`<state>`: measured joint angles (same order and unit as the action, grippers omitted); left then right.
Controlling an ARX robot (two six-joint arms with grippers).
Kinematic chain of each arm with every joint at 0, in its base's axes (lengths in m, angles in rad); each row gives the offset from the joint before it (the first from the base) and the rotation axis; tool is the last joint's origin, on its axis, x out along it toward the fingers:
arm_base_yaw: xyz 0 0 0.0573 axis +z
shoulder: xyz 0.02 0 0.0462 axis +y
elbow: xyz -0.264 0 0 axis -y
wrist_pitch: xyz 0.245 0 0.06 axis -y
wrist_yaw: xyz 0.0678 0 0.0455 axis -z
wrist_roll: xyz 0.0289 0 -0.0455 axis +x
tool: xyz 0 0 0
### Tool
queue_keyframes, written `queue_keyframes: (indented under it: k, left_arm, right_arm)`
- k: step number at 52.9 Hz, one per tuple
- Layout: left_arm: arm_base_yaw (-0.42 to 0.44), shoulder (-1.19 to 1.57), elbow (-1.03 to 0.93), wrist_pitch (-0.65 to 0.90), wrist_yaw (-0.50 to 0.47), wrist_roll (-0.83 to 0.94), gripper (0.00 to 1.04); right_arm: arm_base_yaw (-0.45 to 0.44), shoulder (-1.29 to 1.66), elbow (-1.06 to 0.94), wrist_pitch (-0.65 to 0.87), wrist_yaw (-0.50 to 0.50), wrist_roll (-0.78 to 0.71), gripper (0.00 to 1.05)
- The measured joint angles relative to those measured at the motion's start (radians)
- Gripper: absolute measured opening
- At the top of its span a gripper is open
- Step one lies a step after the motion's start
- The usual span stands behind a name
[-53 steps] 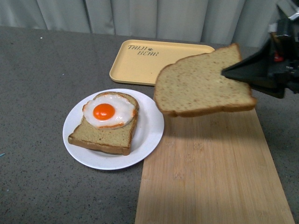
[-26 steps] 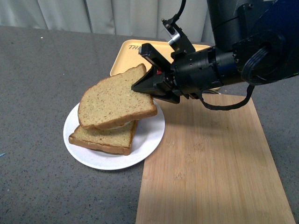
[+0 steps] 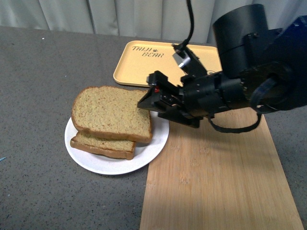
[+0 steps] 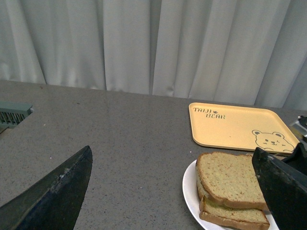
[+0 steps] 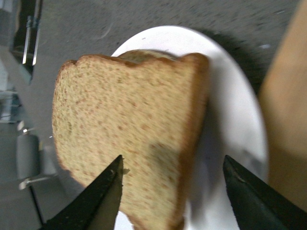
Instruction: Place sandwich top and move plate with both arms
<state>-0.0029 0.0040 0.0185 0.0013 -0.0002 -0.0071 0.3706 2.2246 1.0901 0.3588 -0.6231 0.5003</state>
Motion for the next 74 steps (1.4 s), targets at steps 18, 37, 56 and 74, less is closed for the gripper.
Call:
queue_keyframes:
  k: [18, 37, 56, 74]
  left_arm:
    - [0.0, -0.001, 0.0, -0.001, 0.001, 0.0, 0.98]
    - [0.0, -0.001, 0.0, -0.001, 0.0, 0.0, 0.98]
    - [0.0, -0.003, 0.0, -0.001, 0.0, 0.0, 0.98]
    - [0.0, -0.003, 0.0, -0.001, 0.0, 0.0, 0.98]
  right_arm:
    - [-0.127, -0.162, -0.388, 0.657, 0.641, -0.327, 0.73]
    - [-0.195, -0.386, -0.683, 1.036, 0.802, -0.471, 0.12]
    - [-0.29, -0.864, -0.993, 0.876, 0.703, -0.497, 0.01]
    - [-0.368, -1.247, -1.047, 0.543, 0.625, -0.497, 0.01]
